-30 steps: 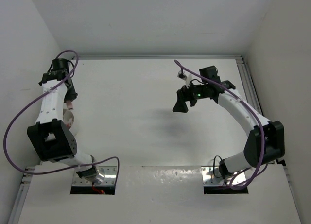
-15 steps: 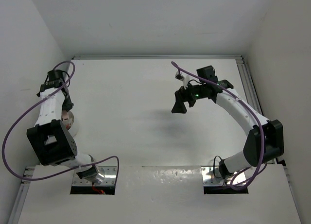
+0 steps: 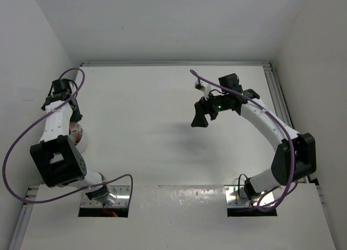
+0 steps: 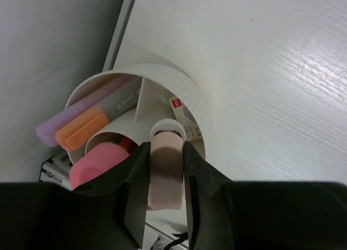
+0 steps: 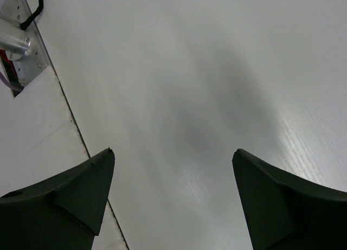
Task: Sort the stationery into containers
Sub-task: Place the stapler in the storage box.
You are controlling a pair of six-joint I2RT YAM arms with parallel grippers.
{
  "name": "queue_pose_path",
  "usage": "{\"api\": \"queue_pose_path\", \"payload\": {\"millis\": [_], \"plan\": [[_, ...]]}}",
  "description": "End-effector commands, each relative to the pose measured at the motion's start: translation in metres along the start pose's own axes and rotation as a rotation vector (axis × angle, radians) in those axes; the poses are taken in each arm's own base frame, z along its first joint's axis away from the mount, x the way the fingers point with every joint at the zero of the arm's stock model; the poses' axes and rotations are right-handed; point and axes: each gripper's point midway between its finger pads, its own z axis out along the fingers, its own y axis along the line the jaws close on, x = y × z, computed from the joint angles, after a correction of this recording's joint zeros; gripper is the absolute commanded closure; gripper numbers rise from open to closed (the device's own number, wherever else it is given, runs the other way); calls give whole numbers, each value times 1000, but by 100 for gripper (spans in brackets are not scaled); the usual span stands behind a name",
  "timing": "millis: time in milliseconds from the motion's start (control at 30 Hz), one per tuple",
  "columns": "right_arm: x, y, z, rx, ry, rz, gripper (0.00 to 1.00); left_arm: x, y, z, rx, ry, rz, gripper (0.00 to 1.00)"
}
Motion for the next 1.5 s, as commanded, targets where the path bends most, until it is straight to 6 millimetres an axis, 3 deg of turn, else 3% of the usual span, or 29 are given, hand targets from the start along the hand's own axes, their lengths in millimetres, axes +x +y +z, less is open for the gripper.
{"api": "queue_pose_path", "payload": {"millis": [0, 300, 567, 1033, 1233, 1467], "plan": [[-13, -1, 0, 3, -22, -41, 12, -14, 4, -9, 10, -74, -12, 100], [-9, -1, 0, 6, -12, -46, 12, -17, 0, -18, 50, -78, 11, 100], [-7, 1, 4, -4, -6, -47, 12, -49, 7, -43, 38, -198, -14, 100], [-3, 2, 6, -8, 1, -53, 12, -54, 6, -18, -19, -253, -130, 100], [0, 2, 7, -10, 8, -46, 12, -46, -7, -14, 9, -272, -130, 100], [3, 3, 8, -14, 11, -53, 12, -33, -2, -8, -33, -248, -150, 100]]}}
